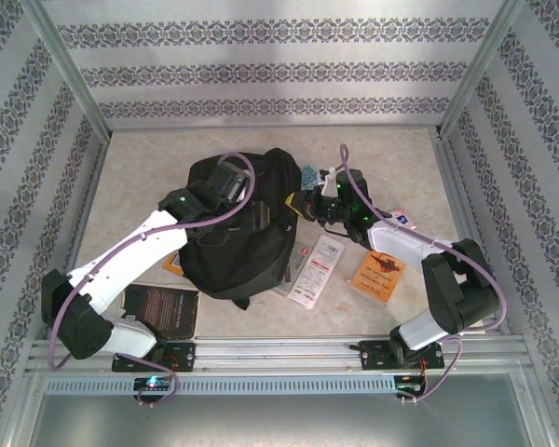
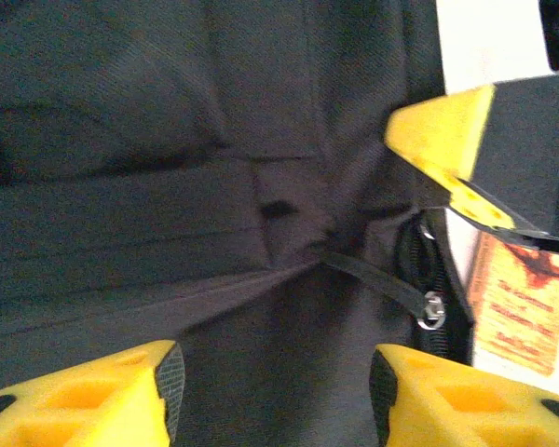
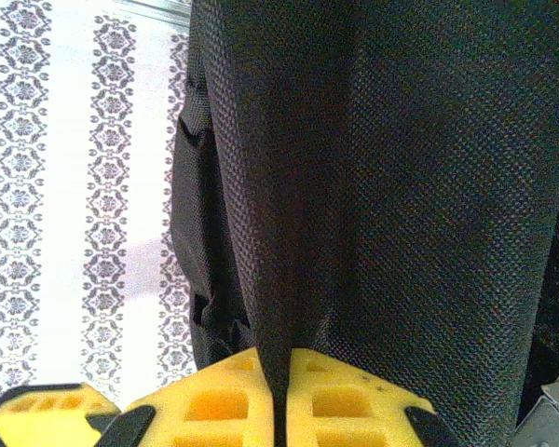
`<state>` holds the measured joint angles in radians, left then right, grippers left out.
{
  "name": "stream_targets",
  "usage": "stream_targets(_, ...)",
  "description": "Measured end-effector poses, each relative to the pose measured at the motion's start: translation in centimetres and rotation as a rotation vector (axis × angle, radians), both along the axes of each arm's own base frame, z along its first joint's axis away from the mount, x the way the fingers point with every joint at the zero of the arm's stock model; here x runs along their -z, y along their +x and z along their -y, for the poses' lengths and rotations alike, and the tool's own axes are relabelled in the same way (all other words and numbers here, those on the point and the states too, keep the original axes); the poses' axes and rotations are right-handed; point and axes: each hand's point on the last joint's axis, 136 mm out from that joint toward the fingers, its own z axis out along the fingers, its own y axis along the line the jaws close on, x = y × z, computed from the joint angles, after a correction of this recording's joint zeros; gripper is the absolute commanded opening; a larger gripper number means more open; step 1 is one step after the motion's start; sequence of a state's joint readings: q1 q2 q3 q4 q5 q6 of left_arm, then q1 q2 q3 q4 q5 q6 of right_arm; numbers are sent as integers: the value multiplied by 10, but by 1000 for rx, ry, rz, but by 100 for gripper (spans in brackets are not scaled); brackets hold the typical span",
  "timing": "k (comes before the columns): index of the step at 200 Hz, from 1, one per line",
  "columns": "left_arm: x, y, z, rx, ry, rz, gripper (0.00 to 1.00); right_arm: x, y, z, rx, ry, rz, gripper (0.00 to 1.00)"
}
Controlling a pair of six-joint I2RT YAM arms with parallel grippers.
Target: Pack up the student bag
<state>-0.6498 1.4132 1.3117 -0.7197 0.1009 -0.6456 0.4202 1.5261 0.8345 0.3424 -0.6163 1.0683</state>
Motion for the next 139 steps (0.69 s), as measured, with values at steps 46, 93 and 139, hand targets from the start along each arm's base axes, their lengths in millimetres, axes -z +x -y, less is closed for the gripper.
stream_targets(46,10,6,7,-177,-141,-66,58,-6,-6,-4,3,-2,23,0)
stream_targets(93,11,9,10,-320,-240,-136,51,-6,-11,-9,18,-20,45,0)
stream_targets(139,12,9,11,-416,-305,-196,47,-1,-17,-10,52,-64,76,0)
